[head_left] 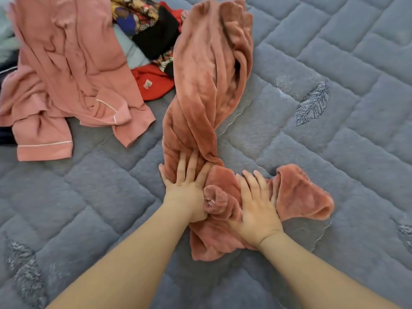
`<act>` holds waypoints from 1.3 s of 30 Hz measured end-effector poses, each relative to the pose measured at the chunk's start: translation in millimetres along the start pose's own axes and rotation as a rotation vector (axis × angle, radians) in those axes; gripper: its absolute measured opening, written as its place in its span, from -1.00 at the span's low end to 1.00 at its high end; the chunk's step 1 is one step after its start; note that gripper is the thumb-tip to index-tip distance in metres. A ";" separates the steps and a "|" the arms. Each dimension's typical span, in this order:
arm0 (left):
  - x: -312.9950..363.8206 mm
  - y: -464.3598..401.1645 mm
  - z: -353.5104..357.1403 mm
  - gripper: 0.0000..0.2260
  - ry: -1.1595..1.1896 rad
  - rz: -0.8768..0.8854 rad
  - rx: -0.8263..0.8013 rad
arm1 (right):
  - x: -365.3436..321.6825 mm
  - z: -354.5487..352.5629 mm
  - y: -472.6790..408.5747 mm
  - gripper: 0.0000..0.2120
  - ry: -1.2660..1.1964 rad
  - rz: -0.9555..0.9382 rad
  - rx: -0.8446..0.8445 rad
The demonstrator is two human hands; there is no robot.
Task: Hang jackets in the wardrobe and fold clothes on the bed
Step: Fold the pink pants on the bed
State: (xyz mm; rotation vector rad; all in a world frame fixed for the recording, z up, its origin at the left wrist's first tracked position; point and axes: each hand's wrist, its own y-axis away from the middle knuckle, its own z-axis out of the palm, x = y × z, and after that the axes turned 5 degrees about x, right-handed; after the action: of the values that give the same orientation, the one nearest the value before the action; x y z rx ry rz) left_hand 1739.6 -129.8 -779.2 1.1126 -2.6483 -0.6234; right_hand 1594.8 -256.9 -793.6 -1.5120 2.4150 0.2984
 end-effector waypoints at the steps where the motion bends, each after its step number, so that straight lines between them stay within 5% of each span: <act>1: 0.3 0.5 0.2 0.00 -0.007 -0.002 0.022 | 1.0 2.5 1.8 -0.22 0.005 -0.011 0.020; 7: 9.6 17.5 -13.6 -0.10 -0.094 -0.025 0.132 | -6.5 -5.6 10.5 -0.52 0.112 -0.010 0.120; 13: 0.1 99.0 -8.7 -0.55 0.013 0.145 0.306 | -50.7 -42.4 73.8 -0.61 0.254 0.132 -0.269; 16: 4.1 171.5 11.8 -0.63 0.118 0.165 0.179 | -66.5 -51.3 142.7 -0.43 0.153 0.154 -0.578; 19: 2.0 246.8 29.5 -0.60 0.097 0.251 -0.093 | -72.7 -76.0 183.8 -0.01 0.102 0.157 -0.968; 21: -1.5 273.1 18.5 -0.57 0.032 0.287 -0.401 | -72.1 -93.5 175.5 -0.07 0.076 0.220 -1.091; 23: -4.1 270.7 -8.7 -0.70 0.019 0.261 -0.662 | -75.3 -103.0 150.7 -0.36 -0.072 0.336 -1.001; 24: -4.5 260.2 -21.4 -0.77 0.070 0.211 -0.635 | -79.2 -107.6 135.8 -0.52 -0.167 0.395 -0.886; 26: -11.5 230.7 -45.5 -0.62 0.245 0.013 -0.256 | -87.1 -111.6 106.5 -0.79 -0.366 0.493 -0.633; 28: -15.9 203.4 -54.2 -0.36 0.472 -0.204 0.079 | -98.5 -117.2 83.6 -0.82 -0.527 0.573 -0.440; 30: -14.7 188.1 -44.3 -0.27 0.628 -0.315 0.084 | -103.5 -112.1 67.7 -0.74 -0.632 0.617 -0.329; 33: -11.3 182.1 -15.6 -0.60 0.671 -0.293 0.038 | -105.9 -97.2 57.3 -0.83 -0.740 0.747 -0.329; 34: -11.9 185.8 -9.9 -0.63 0.698 -0.250 -0.039 | -108.1 -93.6 57.0 -0.93 -0.783 0.785 -0.331; 36: -18.9 206.0 -0.5 -0.63 0.624 -0.136 -0.346 | -109.5 -82.8 57.4 -0.51 -0.864 0.897 -0.295; 39: -50.4 243.7 3.5 -0.59 0.286 -0.153 -0.974 | -116.6 -74.9 57.2 -0.19 -0.884 1.081 -0.141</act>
State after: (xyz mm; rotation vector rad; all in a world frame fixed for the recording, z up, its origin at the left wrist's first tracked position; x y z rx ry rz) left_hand 1619.4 60.4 -672.7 0.9632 -1.6450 -1.4291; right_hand 1582.5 -157.5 -682.1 0.1258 2.1523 1.0672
